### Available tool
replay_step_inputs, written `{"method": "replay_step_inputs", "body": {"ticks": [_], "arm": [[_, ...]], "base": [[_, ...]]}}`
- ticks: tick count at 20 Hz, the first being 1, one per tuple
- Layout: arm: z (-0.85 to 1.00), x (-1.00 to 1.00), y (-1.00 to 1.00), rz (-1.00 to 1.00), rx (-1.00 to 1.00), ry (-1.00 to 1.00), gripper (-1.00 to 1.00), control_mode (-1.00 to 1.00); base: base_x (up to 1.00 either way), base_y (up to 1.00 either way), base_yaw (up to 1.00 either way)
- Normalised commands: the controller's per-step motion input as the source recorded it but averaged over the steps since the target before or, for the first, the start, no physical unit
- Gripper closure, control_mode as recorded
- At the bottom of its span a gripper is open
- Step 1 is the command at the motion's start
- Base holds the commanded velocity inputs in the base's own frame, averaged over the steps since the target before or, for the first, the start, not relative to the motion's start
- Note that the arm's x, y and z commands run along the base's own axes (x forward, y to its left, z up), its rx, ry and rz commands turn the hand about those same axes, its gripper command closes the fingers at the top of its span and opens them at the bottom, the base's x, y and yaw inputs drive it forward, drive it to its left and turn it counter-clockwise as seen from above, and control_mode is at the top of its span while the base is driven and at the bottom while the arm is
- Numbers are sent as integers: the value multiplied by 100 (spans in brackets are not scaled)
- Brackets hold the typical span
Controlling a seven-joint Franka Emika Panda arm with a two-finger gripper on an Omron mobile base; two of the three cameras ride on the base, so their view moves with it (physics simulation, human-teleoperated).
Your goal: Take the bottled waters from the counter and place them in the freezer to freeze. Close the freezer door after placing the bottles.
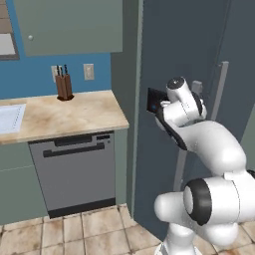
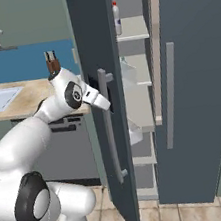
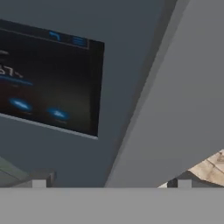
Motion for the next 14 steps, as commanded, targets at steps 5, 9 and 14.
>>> {"method": "replay_step_inputs", "body": {"ticks": [5, 9, 14], "arm": [[5, 30, -73, 15, 17, 0, -100, -100], [9, 22, -74, 12, 22, 0, -100, -100], [9, 3, -33, 7, 11, -1, -100, -100]], "base": [[0, 0, 0], [0, 0, 0], [0, 0, 0]]}}
